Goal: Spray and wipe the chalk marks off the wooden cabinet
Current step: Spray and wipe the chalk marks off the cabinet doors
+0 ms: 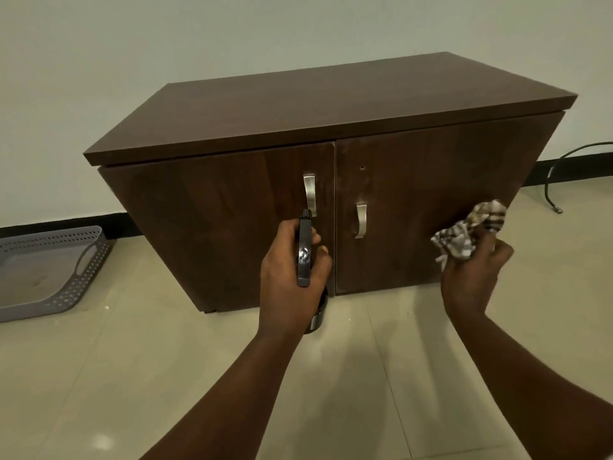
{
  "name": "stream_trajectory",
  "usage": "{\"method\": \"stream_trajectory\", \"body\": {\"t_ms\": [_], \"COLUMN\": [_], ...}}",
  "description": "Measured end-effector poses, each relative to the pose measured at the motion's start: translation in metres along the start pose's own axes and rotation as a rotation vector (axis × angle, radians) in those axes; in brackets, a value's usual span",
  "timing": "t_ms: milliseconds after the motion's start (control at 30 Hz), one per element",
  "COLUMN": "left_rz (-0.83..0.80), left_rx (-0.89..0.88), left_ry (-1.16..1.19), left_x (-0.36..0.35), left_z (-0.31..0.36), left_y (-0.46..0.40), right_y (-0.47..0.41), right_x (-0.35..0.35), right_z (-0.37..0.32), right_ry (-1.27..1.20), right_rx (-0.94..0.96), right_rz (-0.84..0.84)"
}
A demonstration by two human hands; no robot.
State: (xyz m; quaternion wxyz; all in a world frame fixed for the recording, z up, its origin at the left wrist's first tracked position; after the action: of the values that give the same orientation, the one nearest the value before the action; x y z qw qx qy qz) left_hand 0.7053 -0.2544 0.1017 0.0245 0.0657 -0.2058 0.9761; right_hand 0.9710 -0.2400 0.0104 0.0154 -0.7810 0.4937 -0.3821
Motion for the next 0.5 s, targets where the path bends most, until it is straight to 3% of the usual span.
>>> {"method": "stream_trajectory", "body": {"t_ms": [133, 333, 500], "left_rz": [-0.014, -0.044, -0.048], "left_rx": [0.016, 0.029, 0.018], "left_ry": [0.016, -0.001, -0.011], "left_x": [-0.01, -0.015, -0.012], "left_z": [0.0, -0.008, -0.006], "left_y": [0.0, 0.006, 0.007], "right_y": [-0.014, 0.079, 0.076], "right_x": [-0.017, -0.076, -0.095], "right_z": [-0.004, -0.054, -0.058], "right_ry": [-0.115, -0.17, -0.369], "right_rx": [-0.257, -0.286, -0.335], "right_rz": [-0.011, -0.446, -0.449]}}
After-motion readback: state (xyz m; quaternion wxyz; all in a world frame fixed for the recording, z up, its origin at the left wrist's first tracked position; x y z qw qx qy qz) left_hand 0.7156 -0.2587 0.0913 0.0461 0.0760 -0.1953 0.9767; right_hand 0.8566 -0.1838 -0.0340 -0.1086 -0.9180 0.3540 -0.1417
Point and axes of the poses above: each hand's wrist, its own y-axis away from the middle knuckle, its own x-axis out of the back of the hand, z = x × y, the point moved 1 cm from there along -y, towards the middle knuckle, and after that the axes turned 12 degrees about y, right-handed, at the moved point
